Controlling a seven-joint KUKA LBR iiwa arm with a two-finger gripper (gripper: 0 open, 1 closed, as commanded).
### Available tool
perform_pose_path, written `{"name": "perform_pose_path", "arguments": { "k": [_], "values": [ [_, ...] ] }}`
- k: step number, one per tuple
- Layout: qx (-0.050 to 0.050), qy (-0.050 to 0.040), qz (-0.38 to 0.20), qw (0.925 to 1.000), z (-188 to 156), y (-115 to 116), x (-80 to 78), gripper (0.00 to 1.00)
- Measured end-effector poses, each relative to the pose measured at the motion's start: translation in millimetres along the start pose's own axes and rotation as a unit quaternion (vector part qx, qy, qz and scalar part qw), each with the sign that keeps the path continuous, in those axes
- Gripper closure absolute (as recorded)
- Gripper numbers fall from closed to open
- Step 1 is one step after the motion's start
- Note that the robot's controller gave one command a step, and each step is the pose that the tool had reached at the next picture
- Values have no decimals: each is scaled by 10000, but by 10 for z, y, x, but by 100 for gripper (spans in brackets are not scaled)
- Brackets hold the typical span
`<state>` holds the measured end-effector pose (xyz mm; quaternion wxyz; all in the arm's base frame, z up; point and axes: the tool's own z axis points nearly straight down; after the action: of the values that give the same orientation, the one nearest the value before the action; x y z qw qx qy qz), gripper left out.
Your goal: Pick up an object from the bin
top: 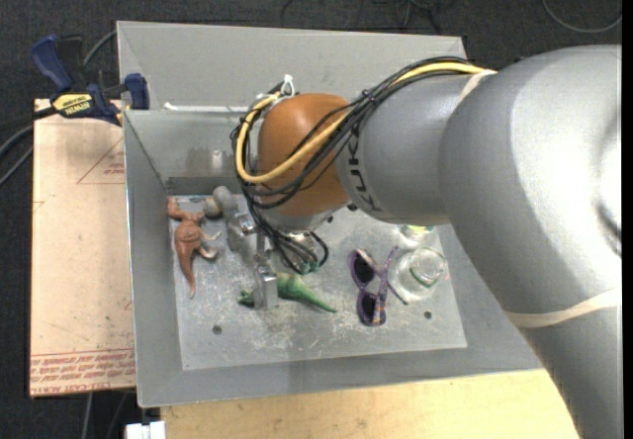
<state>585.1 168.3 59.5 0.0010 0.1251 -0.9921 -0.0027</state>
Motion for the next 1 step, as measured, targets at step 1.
{"name": "perform_pose_path", "arguments": {
  "k": [1],
  "values": [
    [9,-6,1098,9940,-290,69,181,100]
  ]
}}
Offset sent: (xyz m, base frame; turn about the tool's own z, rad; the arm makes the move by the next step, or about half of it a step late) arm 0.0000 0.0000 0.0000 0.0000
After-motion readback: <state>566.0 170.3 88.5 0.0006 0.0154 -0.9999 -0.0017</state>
